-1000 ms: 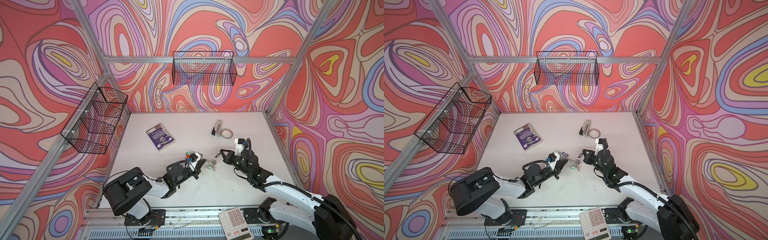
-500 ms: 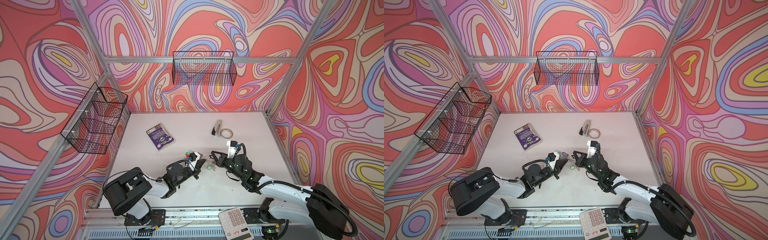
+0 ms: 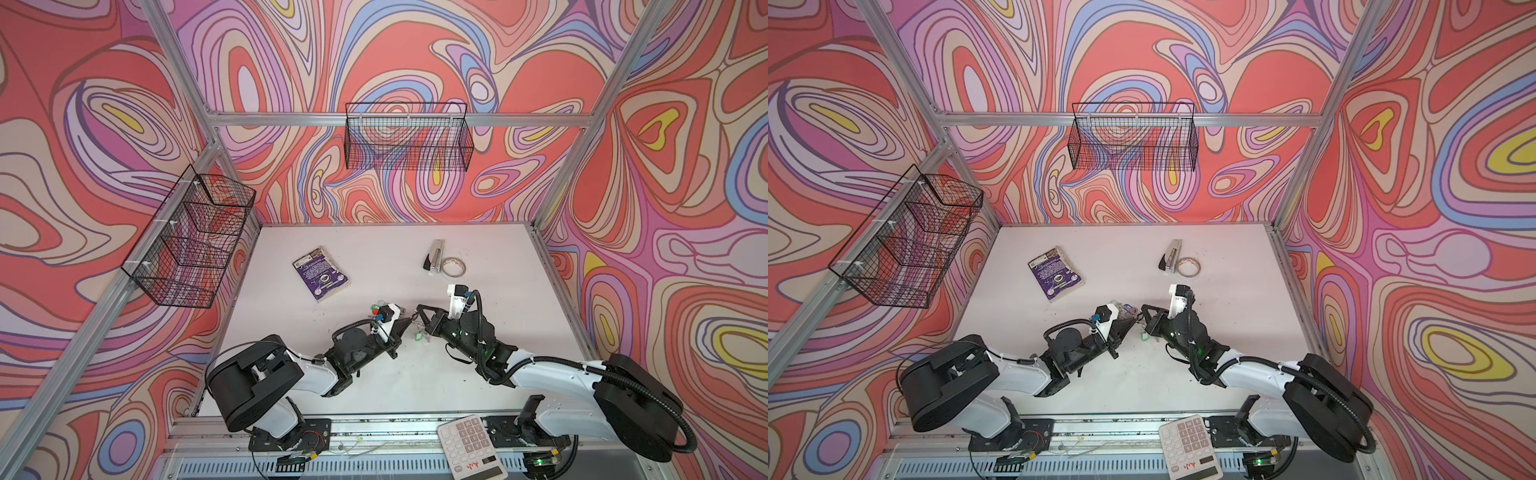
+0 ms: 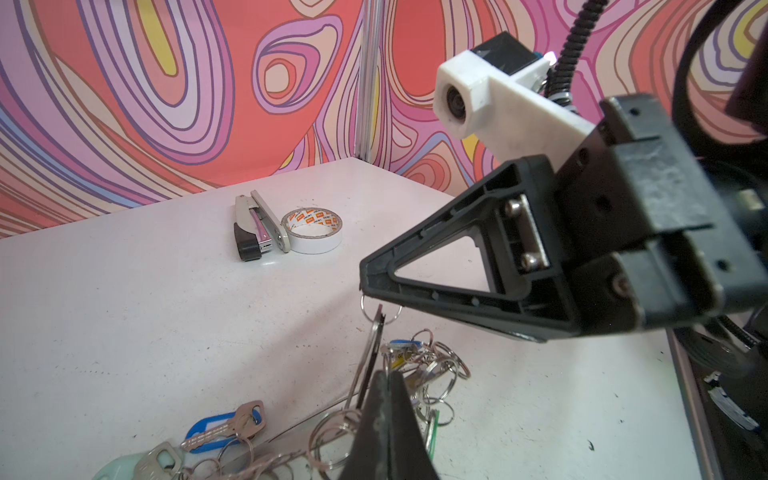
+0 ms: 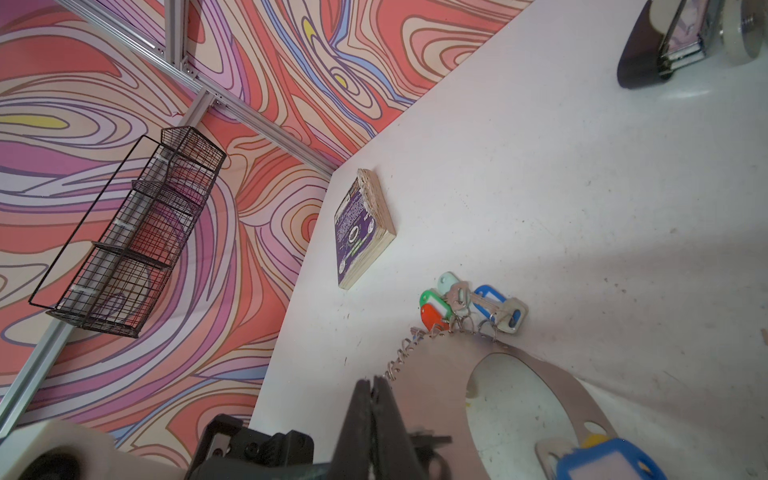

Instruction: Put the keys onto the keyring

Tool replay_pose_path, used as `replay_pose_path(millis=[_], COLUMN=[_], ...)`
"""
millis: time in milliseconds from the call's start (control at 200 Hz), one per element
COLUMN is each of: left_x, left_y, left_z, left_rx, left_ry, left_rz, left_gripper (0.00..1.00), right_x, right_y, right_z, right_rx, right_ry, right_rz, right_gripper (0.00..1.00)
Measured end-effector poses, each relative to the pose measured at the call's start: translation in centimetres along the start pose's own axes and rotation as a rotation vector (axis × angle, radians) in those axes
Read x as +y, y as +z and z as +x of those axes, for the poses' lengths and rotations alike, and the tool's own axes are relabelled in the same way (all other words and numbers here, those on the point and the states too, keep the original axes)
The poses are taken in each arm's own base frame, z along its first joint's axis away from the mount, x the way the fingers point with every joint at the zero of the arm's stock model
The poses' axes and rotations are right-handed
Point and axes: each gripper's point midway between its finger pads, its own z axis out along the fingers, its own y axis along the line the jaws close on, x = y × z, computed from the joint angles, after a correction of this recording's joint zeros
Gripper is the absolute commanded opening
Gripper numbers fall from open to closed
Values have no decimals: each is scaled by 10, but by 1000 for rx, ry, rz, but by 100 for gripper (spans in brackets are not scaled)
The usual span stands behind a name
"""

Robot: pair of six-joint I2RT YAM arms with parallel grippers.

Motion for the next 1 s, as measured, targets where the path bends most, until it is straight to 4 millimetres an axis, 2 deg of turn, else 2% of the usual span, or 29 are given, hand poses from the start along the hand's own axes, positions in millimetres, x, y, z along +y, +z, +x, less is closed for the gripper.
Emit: replay_pose_path(millis=[1002], left_x=[2], left_y=[0], left_z=[0], left_rx=[-3], left_ry=[-28], left_rz=[-19], left_gripper=[0], right_x=[7], right_y=[4], right_z=[8], right_rx=[15], right_ry=[19], right_rz=[-9], right_gripper=[0])
